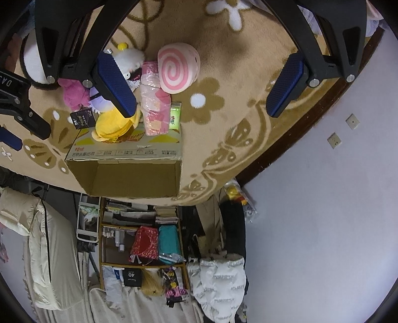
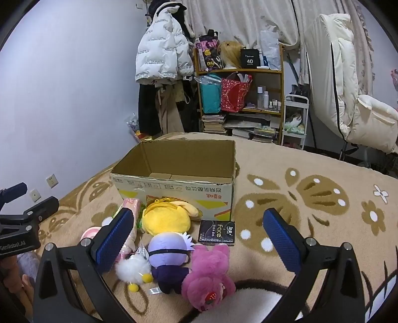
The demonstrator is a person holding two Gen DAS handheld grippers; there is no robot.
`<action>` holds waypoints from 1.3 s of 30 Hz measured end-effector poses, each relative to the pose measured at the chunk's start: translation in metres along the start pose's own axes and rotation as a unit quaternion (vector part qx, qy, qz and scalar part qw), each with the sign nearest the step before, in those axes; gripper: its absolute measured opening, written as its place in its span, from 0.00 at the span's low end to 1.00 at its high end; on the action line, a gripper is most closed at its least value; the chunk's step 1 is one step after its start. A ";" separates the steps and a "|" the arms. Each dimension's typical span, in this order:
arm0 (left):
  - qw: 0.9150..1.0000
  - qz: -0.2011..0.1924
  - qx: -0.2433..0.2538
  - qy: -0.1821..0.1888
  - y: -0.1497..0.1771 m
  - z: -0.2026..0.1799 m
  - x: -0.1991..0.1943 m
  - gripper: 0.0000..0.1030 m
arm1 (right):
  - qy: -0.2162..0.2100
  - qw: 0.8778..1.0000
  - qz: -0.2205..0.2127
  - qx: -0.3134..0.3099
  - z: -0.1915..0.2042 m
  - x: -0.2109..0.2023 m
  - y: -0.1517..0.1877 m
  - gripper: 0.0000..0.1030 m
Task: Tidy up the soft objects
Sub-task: 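Move left tool to the pink swirl cushion while right tool approaches the pink bear plush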
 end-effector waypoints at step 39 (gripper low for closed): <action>0.983 0.182 0.027 0.022 0.051 -0.026 0.077 1.00 | 0.014 0.976 0.192 0.098 -0.029 0.061 0.058 1.00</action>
Point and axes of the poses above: each gripper's, at about its wrist camera, not at the fingertips, and x roughly the way its jaws point, z to its left, y to its underside, the point moved 4 cm from there along x, roughly the way its jaws point, and after that the axes turned 14 degrees about -z, right-handed, at the moved point
